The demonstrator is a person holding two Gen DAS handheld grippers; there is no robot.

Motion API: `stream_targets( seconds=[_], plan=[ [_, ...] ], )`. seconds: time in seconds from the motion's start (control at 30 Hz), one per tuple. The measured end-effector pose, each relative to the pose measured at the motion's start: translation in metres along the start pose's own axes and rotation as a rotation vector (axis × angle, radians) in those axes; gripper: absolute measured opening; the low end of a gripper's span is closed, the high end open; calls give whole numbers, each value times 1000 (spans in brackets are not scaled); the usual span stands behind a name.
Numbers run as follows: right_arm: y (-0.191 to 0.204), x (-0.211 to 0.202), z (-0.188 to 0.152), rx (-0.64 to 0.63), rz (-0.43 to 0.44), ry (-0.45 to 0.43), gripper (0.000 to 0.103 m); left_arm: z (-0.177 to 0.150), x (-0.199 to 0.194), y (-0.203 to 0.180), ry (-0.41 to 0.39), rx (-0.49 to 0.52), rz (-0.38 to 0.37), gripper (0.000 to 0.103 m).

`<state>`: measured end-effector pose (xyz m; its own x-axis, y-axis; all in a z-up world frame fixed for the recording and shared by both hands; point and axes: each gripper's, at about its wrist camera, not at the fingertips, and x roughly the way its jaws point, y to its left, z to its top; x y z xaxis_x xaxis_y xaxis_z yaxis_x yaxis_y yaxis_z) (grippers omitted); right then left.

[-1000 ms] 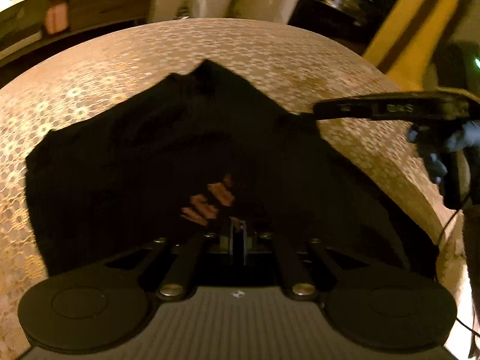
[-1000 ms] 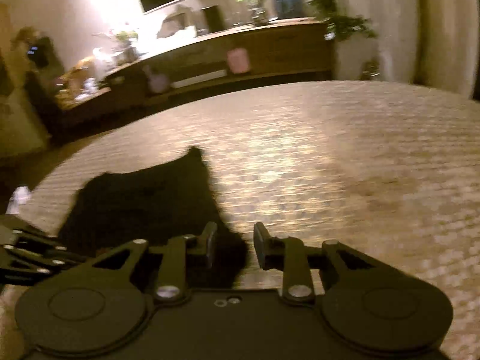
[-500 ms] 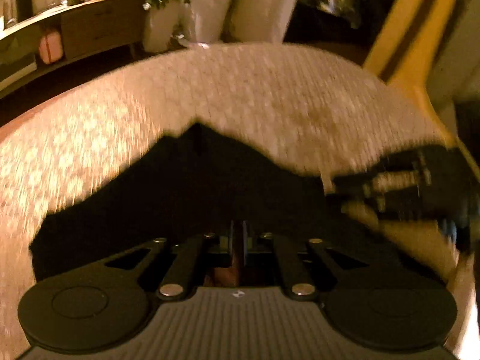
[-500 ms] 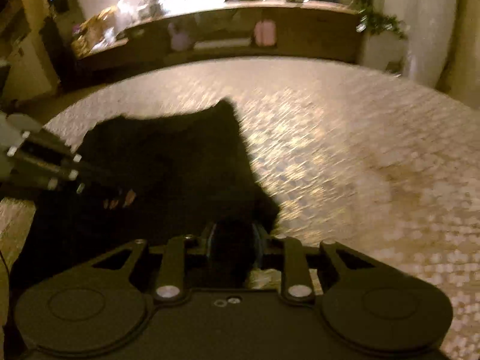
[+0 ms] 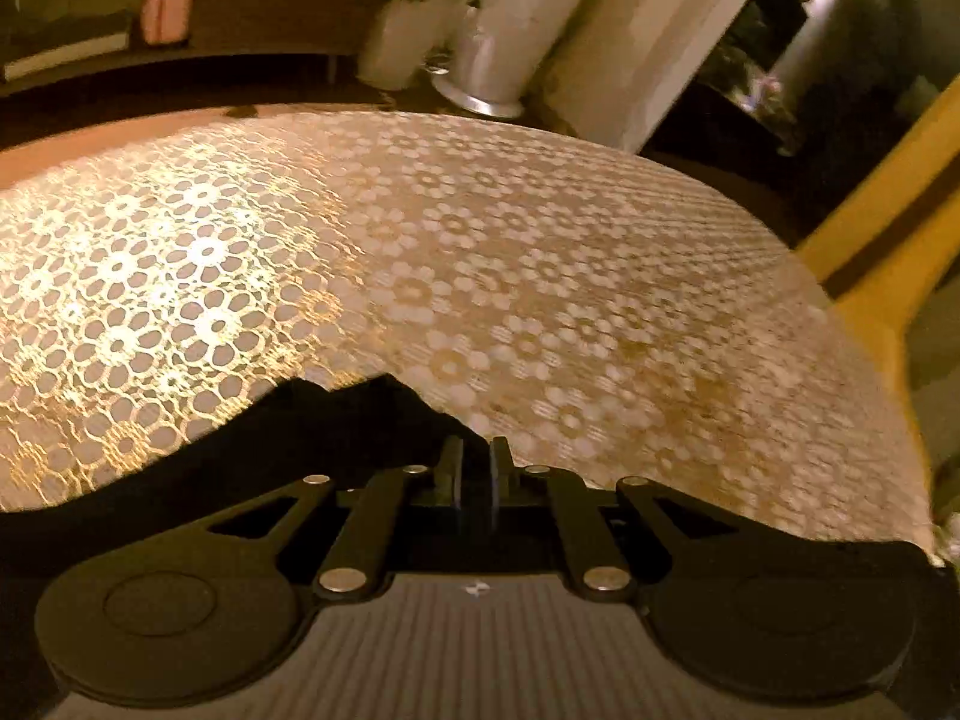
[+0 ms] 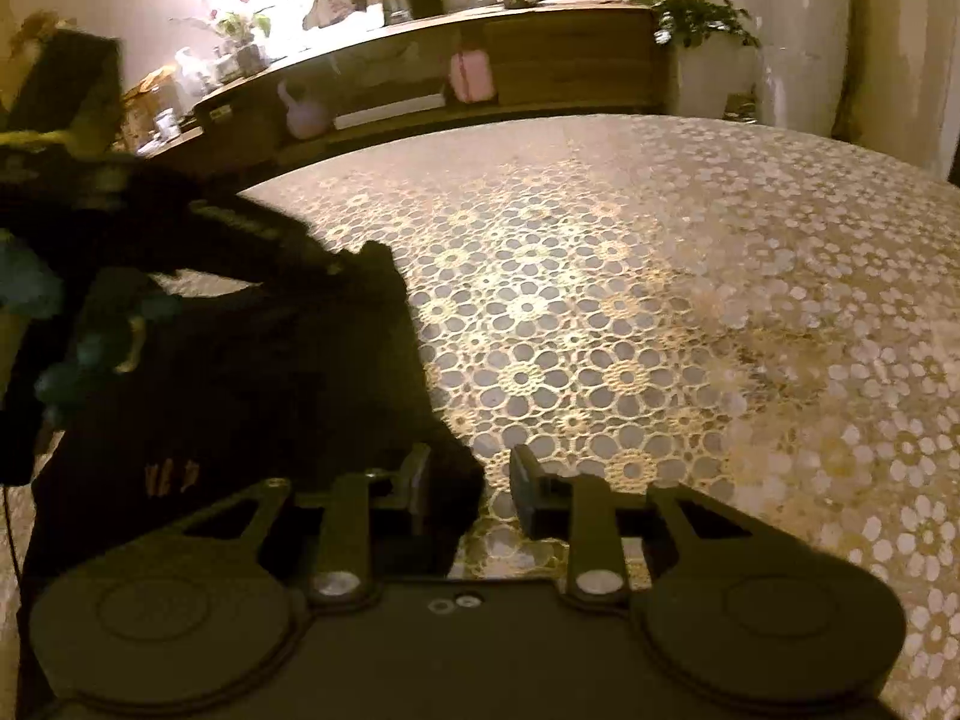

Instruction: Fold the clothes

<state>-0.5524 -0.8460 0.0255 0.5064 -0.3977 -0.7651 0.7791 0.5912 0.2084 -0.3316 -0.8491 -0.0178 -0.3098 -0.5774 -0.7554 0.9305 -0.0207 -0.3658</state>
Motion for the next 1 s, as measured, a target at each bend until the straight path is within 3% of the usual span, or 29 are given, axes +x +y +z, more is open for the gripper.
stream_targets(
  seconds=[0.17, 0.5, 0.57, 0.67, 0.83, 1.0],
  plan=[
    [1, 3, -2, -17, 19, 0, 103, 2, 11, 6, -3, -32, 13, 7],
    [11, -12, -19, -117, -72, 5, 103, 2, 15, 9, -32, -41, 23, 7],
    [11, -17, -21, -126, -100, 15, 103, 1, 5, 5, -53, -29, 39, 7],
    [9, -38, -25, -115, -105, -7, 103, -6, -26, 1, -74, -12, -28, 7],
    [17, -79, -57, -126, 35, 0, 103, -56, -83, -6, -22, 64, -122, 7],
    [41, -88, -89, -177, 81, 46, 103, -123, -116, -14, 72, 105, -155, 8]
  ],
)
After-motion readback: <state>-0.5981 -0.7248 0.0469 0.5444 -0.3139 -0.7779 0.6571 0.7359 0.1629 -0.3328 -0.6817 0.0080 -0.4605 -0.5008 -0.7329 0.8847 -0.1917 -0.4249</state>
